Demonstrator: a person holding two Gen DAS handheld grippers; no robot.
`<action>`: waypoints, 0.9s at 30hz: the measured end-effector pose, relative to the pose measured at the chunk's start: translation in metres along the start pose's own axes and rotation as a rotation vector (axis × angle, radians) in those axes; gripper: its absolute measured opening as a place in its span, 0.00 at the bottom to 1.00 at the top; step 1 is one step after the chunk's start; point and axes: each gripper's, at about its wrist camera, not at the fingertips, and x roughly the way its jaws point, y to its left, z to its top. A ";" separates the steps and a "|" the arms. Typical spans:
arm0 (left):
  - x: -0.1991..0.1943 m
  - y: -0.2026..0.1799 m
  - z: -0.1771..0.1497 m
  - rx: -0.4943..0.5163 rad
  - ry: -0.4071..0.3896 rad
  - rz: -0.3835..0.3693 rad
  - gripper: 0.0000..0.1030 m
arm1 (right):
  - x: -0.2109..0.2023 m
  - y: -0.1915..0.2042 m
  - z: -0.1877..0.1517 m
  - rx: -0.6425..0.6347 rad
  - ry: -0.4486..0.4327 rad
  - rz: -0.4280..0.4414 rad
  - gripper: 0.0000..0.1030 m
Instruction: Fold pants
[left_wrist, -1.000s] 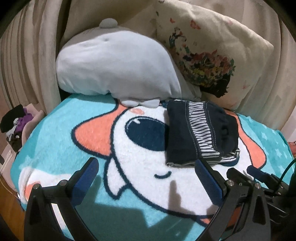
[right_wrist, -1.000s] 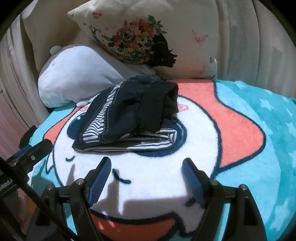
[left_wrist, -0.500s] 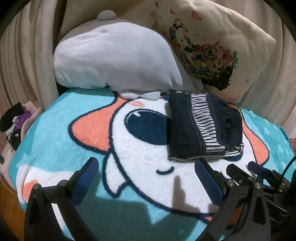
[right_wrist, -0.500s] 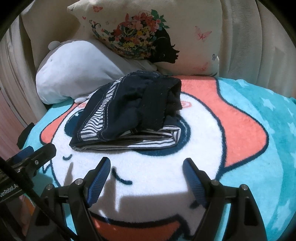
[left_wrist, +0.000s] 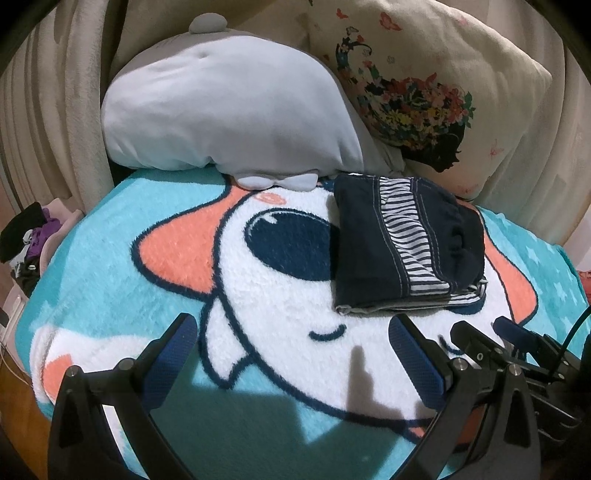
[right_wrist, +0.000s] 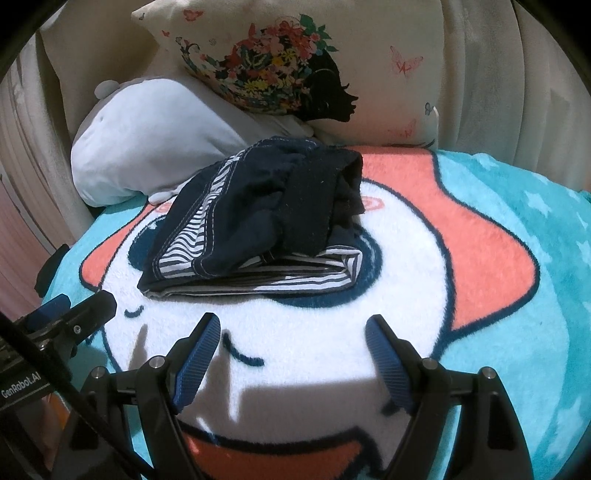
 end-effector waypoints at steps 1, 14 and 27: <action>0.000 0.000 0.000 -0.001 0.001 0.000 1.00 | 0.000 0.000 0.000 0.001 0.000 -0.001 0.83; 0.003 -0.002 -0.004 -0.003 0.033 -0.022 1.00 | 0.000 0.000 0.000 -0.002 0.002 -0.010 0.83; 0.006 0.002 0.000 -0.016 0.038 -0.036 1.00 | 0.002 0.003 0.006 -0.032 -0.004 -0.026 0.83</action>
